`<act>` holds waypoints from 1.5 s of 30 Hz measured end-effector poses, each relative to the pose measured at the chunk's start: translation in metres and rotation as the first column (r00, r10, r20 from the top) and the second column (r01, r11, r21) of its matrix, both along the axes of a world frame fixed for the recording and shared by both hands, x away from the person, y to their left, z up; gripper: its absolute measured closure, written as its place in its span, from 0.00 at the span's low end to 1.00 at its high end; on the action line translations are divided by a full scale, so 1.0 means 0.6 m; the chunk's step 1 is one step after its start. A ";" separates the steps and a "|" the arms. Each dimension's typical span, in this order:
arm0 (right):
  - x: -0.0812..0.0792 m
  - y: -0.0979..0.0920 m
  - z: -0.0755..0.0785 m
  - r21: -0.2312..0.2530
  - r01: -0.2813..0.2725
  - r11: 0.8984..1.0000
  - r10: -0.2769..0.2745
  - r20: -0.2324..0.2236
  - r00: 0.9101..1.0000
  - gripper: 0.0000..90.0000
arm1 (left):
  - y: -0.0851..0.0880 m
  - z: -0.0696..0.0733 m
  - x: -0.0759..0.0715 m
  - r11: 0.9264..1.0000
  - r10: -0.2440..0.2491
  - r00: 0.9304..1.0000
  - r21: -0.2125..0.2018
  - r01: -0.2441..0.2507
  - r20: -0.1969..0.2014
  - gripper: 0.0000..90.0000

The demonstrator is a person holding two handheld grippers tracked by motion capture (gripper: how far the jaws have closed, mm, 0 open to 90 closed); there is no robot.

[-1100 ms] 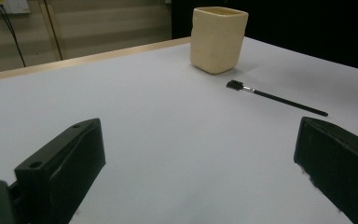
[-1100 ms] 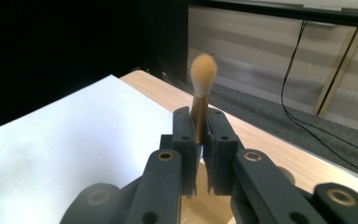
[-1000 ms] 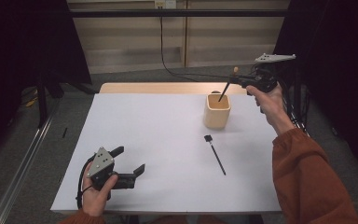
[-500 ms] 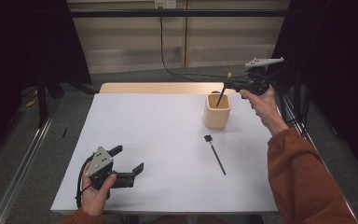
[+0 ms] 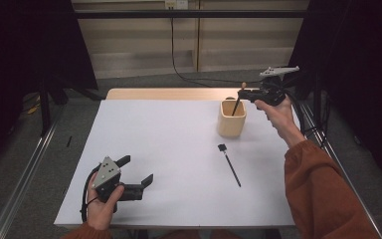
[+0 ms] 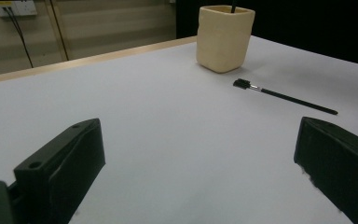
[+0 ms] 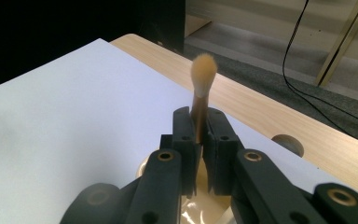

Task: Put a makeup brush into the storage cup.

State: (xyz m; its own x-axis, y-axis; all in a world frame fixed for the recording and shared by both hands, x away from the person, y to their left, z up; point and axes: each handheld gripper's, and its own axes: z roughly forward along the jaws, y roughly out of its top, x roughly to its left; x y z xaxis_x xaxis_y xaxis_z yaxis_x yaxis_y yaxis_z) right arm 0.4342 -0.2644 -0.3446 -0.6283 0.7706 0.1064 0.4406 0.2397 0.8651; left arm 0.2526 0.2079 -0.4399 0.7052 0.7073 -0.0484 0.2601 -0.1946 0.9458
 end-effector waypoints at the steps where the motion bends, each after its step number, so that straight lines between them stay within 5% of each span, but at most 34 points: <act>1: 0.000 0.000 -0.002 0.003 0.001 1.000 -0.001 0.000 1.000 0.93 | 0.000 0.000 0.001 1.000 -0.002 1.000 0.003 0.002 -0.001 0.02; 29: 0.007 0.010 -0.044 -0.011 -0.017 1.000 0.017 -0.046 0.999 0.92 | 0.006 -0.001 0.002 1.000 0.009 1.000 0.008 -0.009 -0.001 0.02; 45: -0.003 -0.012 -0.049 0.037 0.034 0.999 -0.034 -0.009 0.999 0.26 | 0.006 -0.002 0.002 1.000 0.008 1.000 0.009 -0.008 0.001 0.02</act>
State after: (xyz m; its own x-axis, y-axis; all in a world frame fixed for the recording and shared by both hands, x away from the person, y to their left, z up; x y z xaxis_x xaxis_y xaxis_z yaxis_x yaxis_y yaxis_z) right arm 0.4327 -0.2717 -0.3740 -0.6006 0.7871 0.1409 0.4554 0.1919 0.8694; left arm 0.2537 0.2115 -0.4408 0.6994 0.7135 -0.0414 0.2612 -0.2012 0.9441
